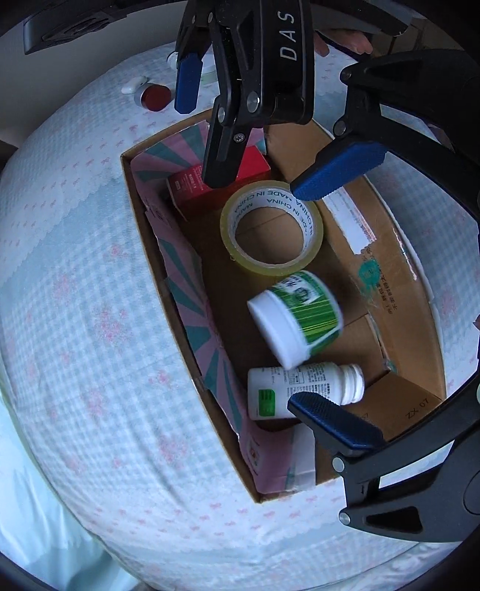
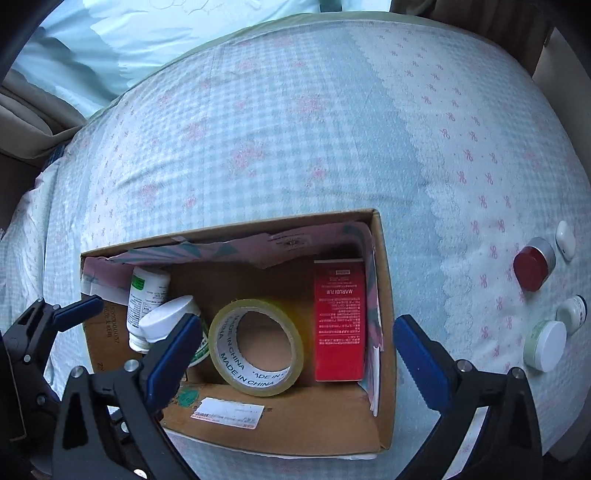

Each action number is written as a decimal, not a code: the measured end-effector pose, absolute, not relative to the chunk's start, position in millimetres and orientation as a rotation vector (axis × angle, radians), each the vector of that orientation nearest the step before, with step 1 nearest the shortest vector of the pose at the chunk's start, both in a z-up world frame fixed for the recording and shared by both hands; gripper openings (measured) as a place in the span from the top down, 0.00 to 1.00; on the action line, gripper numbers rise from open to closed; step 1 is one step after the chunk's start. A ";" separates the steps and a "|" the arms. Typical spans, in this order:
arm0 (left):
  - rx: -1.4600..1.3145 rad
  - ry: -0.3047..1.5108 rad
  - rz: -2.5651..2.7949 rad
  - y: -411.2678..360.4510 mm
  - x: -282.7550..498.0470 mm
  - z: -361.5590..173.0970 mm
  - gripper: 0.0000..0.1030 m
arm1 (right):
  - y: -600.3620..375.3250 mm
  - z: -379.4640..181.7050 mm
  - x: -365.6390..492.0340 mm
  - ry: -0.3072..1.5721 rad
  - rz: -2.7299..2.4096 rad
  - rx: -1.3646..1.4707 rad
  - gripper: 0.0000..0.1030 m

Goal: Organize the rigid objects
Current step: 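Lift both tools away from the box toward the remaining items, then grasp the white round lid with the left tool while the right tool grasps the small white-and-black bottle, then carry the white lid and small bottle to the box and release both inside, then lift both tools away from the box toward the remaining items, then grasp the red-and-silver jar with the left tool while the right tool grasps the white earbud case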

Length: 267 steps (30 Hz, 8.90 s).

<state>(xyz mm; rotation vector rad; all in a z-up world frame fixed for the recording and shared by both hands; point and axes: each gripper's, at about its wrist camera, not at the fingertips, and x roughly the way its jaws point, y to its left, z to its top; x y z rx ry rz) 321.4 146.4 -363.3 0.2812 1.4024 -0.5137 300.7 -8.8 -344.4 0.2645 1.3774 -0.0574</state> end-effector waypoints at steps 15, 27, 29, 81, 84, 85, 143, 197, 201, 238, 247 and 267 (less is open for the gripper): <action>0.266 1.377 -0.488 158.7 303.3 -338.6 0.00 | 1.2 -319.8 285.8 1.348 -0.077 0.224 0.00; 0.235 1.231 -0.448 166.0 260.4 -232.3 0.00 | -14.0 -219.8 214.3 1.230 -0.086 0.182 0.00; 0.215 1.208 -0.458 158.9 249.0 -215.8 0.00 | -28.9 -200.9 194.9 1.193 -0.113 0.184 0.00; 0.185 0.960 -0.603 -275.1 135.5 -472.9 0.28 | -374.7 -413.5 150.3 1.120 -0.070 0.054 0.34; 0.195 0.950 -0.618 -277.8 136.4 -472.2 0.34 | -371.3 -414.9 153.3 1.125 -0.037 0.060 0.47; 0.197 0.948 -0.616 -277.2 137.0 -471.6 0.34 | -369.6 -415.2 153.6 1.128 -0.034 0.055 0.51; 0.083 0.930 -0.411 134.8 174.0 -192.0 0.35 | -63.2 -160.3 157.8 1.011 0.043 0.203 0.52; 0.079 1.372 -0.331 262.4 262.6 -360.9 0.00 | 39.8 -363.9 239.3 1.436 -0.014 0.417 0.00; 0.064 1.363 -0.322 266.9 260.3 -352.7 0.00 | 44.2 -355.5 239.8 1.433 -0.006 0.392 0.00; 0.075 1.076 -0.302 0.7 167.6 -196.5 0.00 | -238.2 -198.6 122.9 1.181 -0.131 0.203 0.00; 0.289 1.169 -0.478 -164.1 195.9 -273.5 0.00 | -363.0 -255.2 147.3 1.213 -0.023 0.004 0.00; 0.630 1.440 -0.682 -299.3 280.6 -448.9 0.07 | -394.4 -408.5 264.3 1.271 0.318 -0.332 0.14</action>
